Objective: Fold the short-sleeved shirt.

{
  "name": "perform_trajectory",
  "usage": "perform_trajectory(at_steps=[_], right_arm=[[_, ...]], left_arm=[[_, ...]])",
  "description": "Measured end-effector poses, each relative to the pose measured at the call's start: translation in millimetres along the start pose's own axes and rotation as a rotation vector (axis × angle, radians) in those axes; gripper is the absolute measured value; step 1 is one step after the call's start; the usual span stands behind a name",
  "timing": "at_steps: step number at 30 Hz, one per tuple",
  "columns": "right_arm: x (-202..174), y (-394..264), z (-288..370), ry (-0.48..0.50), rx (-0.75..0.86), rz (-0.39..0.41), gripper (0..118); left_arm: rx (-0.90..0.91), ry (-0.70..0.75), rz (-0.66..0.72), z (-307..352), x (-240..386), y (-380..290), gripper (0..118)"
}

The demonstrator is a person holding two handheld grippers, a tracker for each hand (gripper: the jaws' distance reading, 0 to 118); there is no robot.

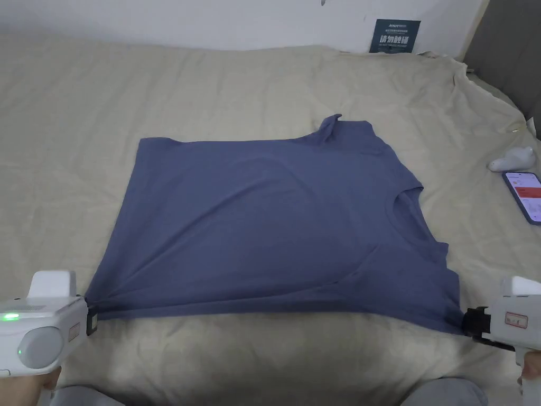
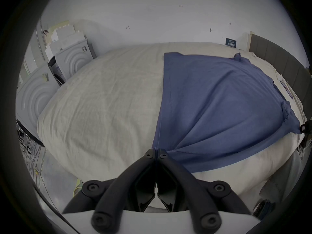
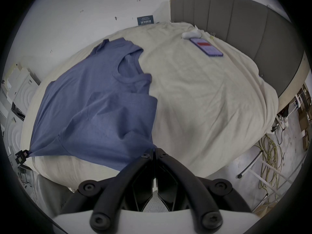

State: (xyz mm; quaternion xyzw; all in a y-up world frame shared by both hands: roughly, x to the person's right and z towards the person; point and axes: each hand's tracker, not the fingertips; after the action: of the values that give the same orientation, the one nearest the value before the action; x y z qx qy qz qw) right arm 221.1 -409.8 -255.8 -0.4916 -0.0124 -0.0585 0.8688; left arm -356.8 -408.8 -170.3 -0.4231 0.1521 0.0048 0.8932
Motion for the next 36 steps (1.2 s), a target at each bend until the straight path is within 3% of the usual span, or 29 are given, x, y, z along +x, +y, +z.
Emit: perform_trajectory(at_steps=[4, 6, 7, 8, 9, 10, 15, 19, 24, 29, 32, 33, 34, 36], right_arm=[[0, -3, -7, 0.008, -0.017, -0.018, 0], [-1, -1, -2, 0.027, -0.015, -0.022, 3], [0, 1, 2, 0.033, -0.013, -0.017, 18], [1, 4, 6, 0.035, -0.012, -0.004, 41], [2, 8, 12, 0.035, -0.018, 0.023, 73], [5, 12, 19, 0.015, -0.021, 0.060, 102], [3, 49, 73, -0.044, 0.166, 0.136, 105], [-18, 71, 117, -0.008, 0.382, 0.171, 105], [-52, 63, 143, 0.052, 0.656, 0.249, 113], [-77, 42, 139, 0.060, 0.695, 0.221, 114], [-83, 27, 136, 0.125, 0.711, 0.178, 109], [-85, 21, 136, 0.145, 0.711, 0.168, 103], [-88, 16, 135, 0.144, 0.718, 0.163, 86], [-95, 9, 135, 0.141, 0.720, 0.170, 44]], left_arm=[[-0.037, -0.012, -0.033, -7, 3, -6, 0], [-0.048, -0.066, -0.027, -7, 1, -6, 21], [-0.065, -0.075, 0.004, -6, -2, -5, 49], [-0.074, -0.081, 0.038, -6, -7, -3, 78], [-0.080, -0.088, 0.066, -4, -13, 0, 101], [-0.056, -0.096, 0.089, 1, -19, 4, 114], [0.062, -0.080, 0.189, 31, -46, 49, 115], [0.259, -0.076, 0.201, 66, -39, 89, 115], [0.549, -0.095, 0.111, 105, -9, 108, 113], [0.691, -0.109, 0.030, 120, 25, 100, 101], [0.703, -0.130, 0.020, 124, 41, 88, 76], [0.704, -0.141, 0.019, 124, 45, 83, 63], [0.701, -0.150, 0.021, 124, 49, 80, 39], [0.694, -0.166, 0.025, 122, 53, 72, 15]])
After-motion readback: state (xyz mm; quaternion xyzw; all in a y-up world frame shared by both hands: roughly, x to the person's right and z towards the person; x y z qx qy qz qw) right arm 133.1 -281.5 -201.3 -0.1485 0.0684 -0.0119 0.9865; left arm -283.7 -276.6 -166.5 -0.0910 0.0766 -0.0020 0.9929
